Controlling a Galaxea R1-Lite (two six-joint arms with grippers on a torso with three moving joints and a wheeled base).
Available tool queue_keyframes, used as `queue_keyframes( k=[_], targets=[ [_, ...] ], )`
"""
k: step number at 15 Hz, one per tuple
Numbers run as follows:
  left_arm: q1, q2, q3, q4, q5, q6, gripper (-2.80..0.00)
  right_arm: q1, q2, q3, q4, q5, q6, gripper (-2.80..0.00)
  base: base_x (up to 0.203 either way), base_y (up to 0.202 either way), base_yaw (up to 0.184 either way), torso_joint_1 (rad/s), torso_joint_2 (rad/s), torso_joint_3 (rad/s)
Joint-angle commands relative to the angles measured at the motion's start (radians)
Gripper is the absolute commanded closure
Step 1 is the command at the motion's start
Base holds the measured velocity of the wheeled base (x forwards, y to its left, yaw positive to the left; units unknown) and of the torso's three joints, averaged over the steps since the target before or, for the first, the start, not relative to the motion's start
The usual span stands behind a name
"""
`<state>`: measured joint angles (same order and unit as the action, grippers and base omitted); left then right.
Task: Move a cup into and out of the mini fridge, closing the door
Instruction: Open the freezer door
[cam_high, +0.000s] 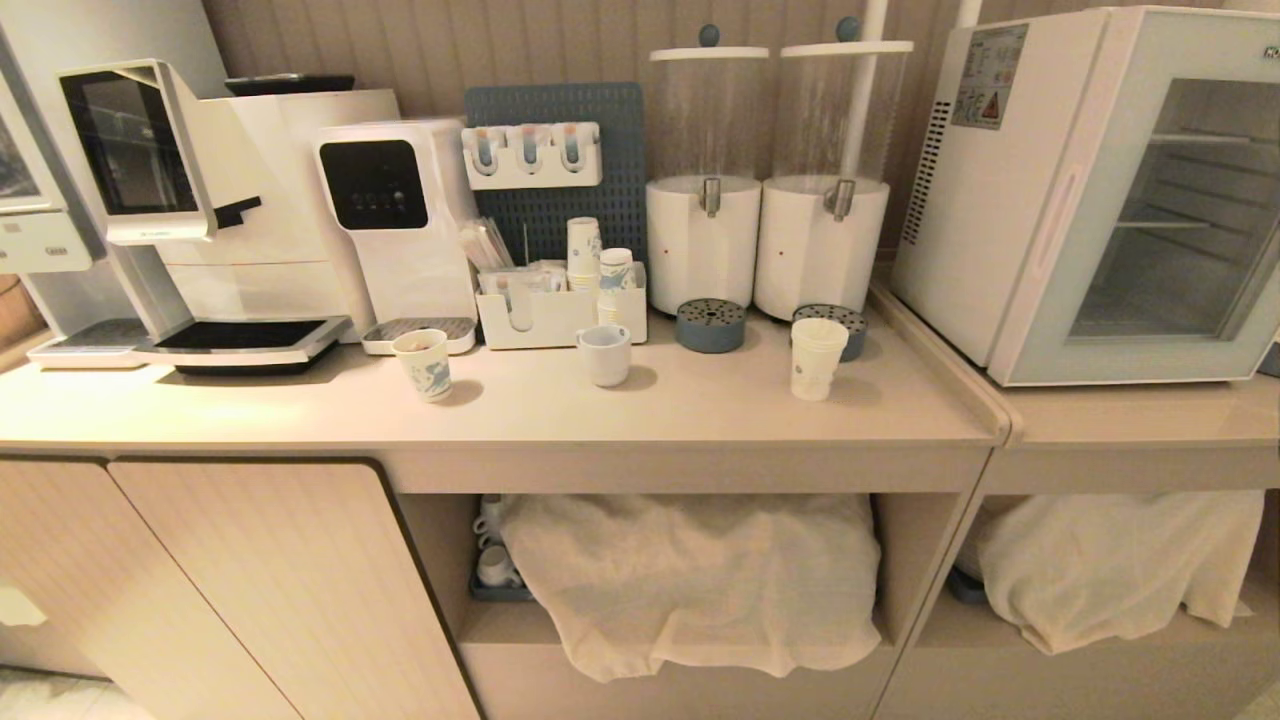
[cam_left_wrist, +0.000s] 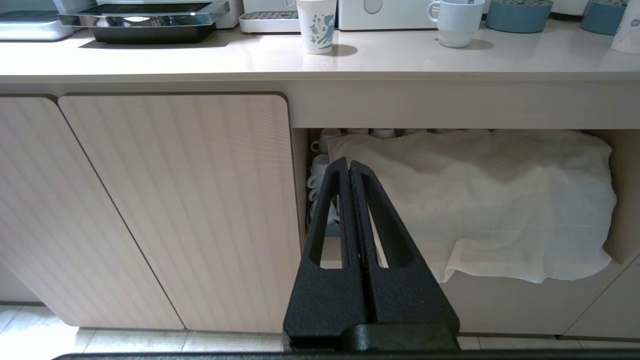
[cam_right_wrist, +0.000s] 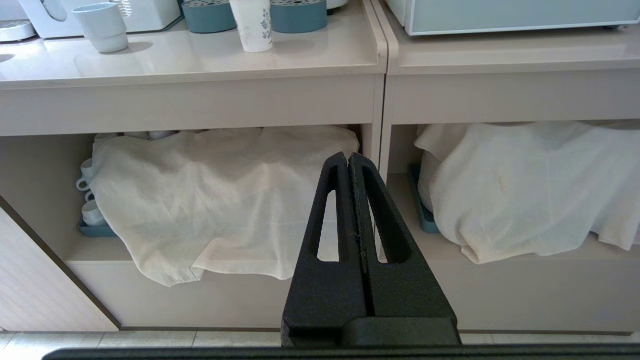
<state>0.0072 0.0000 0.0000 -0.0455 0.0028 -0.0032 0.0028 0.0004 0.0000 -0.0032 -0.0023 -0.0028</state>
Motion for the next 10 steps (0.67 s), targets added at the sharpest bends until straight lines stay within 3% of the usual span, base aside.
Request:
queue_keyframes(
  k=[1, 7, 10],
  targets=[
    [0.000, 0.000, 0.017, 0.000, 0.000, 0.000, 0.00, 0.000, -0.002, 0.002, 0.000, -0.001, 0.000, 0.00, 0.000, 0.000, 0.000, 0.000, 0.00, 0.000],
    [0.000, 0.000, 0.017, 0.001, 0.000, -0.003, 0.00, 0.000, -0.002, 0.002, 0.000, -0.001, 0.000, 0.00, 0.000, 0.000, 0.000, 0.000, 0.00, 0.000],
    [0.000, 0.000, 0.017, 0.001, 0.000, -0.004, 0.00, 0.000, -0.002, 0.002, 0.000, -0.001, 0.000, 0.00, -0.001, -0.129, -0.007, 0.004, 0.00, 0.002]
  ],
)
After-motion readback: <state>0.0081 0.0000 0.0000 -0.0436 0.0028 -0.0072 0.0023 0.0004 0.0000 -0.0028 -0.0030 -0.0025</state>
